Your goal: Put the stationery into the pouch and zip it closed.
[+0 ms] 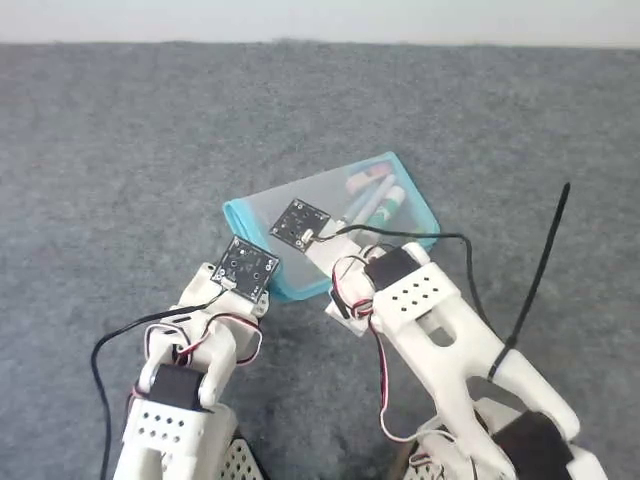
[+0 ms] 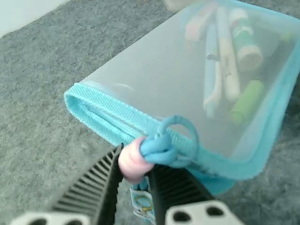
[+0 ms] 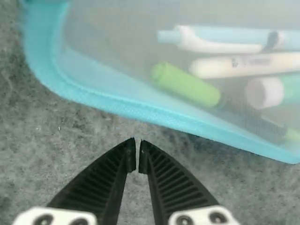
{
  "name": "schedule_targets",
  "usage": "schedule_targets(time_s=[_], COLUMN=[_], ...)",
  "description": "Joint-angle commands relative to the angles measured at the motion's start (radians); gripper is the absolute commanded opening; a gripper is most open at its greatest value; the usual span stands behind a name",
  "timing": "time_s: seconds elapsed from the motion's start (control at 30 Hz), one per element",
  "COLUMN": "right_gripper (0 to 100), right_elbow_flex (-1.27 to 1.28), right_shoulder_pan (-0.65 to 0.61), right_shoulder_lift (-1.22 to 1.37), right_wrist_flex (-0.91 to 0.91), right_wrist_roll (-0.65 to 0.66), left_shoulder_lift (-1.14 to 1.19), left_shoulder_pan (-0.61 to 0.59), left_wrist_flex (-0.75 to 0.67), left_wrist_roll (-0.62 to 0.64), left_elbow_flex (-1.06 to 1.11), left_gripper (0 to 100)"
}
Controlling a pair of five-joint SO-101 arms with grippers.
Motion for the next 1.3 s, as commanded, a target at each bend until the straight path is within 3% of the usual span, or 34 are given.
schedule_targets(time_s=[0.0,0.3,0.5,0.63,0.77,1.1,1.27], right_gripper=[0.8,0.6,3.2,19.3,34.0,35.1,35.1], right_elbow_flex=[-0.009,0.270,0.371,0.377,0.377,0.376,0.382], right_shoulder_pan=[-0.027,-0.108,-0.091,-0.193,-0.262,-0.246,-0.186], right_shoulder_lift=[-0.022,-0.191,-0.418,-0.552,-0.605,-0.504,-0.463], right_wrist_flex=[-0.001,-0.344,-0.317,-0.145,-0.143,-0.366,-0.427], right_wrist_roll=[-0.020,-0.029,-0.049,-0.003,0.000,0.166,0.241], left_shoulder_lift=[0.008,0.014,0.014,0.014,0.014,0.017,0.017], left_shoulder_pan=[-0.003,-0.003,-0.003,-0.003,-0.003,-0.068,0.014], left_wrist_flex=[-0.041,-0.032,0.021,0.023,0.023,0.149,0.305], left_wrist_roll=[0.014,0.014,0.009,0.009,0.009,0.005,-0.026], left_elbow_flex=[-0.024,-0.035,-0.067,-0.067,-0.070,-0.199,-0.312], left_gripper=[1,1,1,1,1,1,1])
